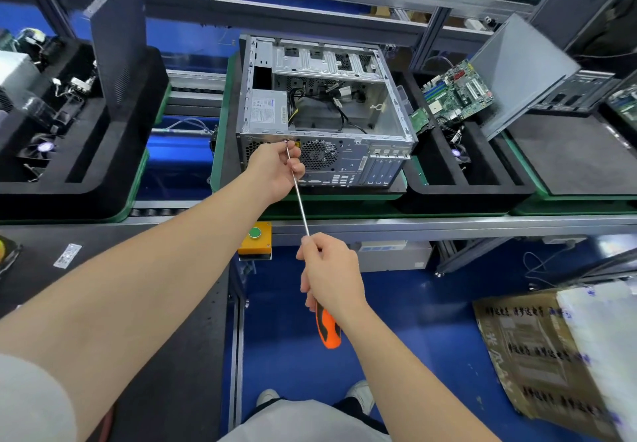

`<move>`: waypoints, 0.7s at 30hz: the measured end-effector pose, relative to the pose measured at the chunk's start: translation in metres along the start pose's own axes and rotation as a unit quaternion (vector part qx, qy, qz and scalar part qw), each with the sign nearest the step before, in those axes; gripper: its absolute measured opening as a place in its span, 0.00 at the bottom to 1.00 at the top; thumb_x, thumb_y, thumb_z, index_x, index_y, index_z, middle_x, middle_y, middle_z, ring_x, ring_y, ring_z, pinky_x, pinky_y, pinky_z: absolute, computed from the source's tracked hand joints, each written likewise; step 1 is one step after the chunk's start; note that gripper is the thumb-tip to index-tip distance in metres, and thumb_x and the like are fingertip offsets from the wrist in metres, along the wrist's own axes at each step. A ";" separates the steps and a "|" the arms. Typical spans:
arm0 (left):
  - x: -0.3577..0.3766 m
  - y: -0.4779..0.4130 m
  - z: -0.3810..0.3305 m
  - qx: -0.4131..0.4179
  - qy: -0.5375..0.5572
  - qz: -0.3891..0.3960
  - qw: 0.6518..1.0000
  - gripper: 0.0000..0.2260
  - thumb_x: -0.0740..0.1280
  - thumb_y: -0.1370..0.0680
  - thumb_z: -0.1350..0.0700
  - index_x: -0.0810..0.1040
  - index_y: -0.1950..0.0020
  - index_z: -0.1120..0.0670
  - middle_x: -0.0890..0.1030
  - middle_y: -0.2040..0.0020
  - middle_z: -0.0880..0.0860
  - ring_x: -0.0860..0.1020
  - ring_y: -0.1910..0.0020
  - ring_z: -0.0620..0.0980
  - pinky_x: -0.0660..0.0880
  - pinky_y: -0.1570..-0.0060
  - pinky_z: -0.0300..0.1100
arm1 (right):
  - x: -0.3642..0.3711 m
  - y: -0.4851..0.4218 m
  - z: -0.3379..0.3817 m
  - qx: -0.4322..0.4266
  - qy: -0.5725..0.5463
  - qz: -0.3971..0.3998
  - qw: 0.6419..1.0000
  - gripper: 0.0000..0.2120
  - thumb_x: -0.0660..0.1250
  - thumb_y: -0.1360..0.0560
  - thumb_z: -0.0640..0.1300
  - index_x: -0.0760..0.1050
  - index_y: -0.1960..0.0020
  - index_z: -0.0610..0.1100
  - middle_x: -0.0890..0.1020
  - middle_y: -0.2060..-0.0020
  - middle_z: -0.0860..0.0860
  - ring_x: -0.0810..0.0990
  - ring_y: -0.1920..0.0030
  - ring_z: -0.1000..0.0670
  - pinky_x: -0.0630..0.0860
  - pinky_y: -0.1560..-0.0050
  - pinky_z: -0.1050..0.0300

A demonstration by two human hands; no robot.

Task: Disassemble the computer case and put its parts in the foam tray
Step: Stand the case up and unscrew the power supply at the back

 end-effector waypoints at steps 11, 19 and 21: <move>0.006 0.000 0.009 -0.015 0.014 -0.018 1.000 0.13 0.56 0.13 0.53 0.73 0.56 0.53 0.75 0.69 0.47 0.59 0.74 0.44 0.54 0.73 0.36 | 0.006 -0.003 -0.003 -0.045 0.200 -0.095 0.974 0.16 0.56 0.12 0.53 0.68 0.57 0.49 0.73 0.69 0.51 0.70 0.70 0.49 0.63 0.70 0.56; 0.007 0.002 0.009 -0.021 0.020 -0.027 0.999 0.14 0.57 0.14 0.54 0.73 0.57 0.54 0.74 0.69 0.47 0.58 0.74 0.44 0.53 0.75 0.35 | 0.008 0.002 -0.002 -0.050 0.100 -0.072 0.991 0.17 0.56 0.12 0.52 0.73 0.56 0.46 0.79 0.68 0.45 0.80 0.72 0.47 0.81 0.73 0.50; 0.006 0.002 0.009 -0.021 0.033 -0.018 0.999 0.13 0.57 0.13 0.55 0.73 0.56 0.54 0.75 0.68 0.48 0.59 0.74 0.44 0.54 0.75 0.35 | 0.007 0.003 -0.002 -0.041 0.036 -0.048 0.997 0.16 0.56 0.13 0.50 0.75 0.55 0.46 0.81 0.71 0.43 0.77 0.78 0.51 0.78 0.77 0.55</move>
Point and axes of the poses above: each hand's wrist, its own y-axis away from the middle knuckle, its own x-axis out of the palm, z = x × y, the point moved 2 cm from there along -y, towards the middle knuckle
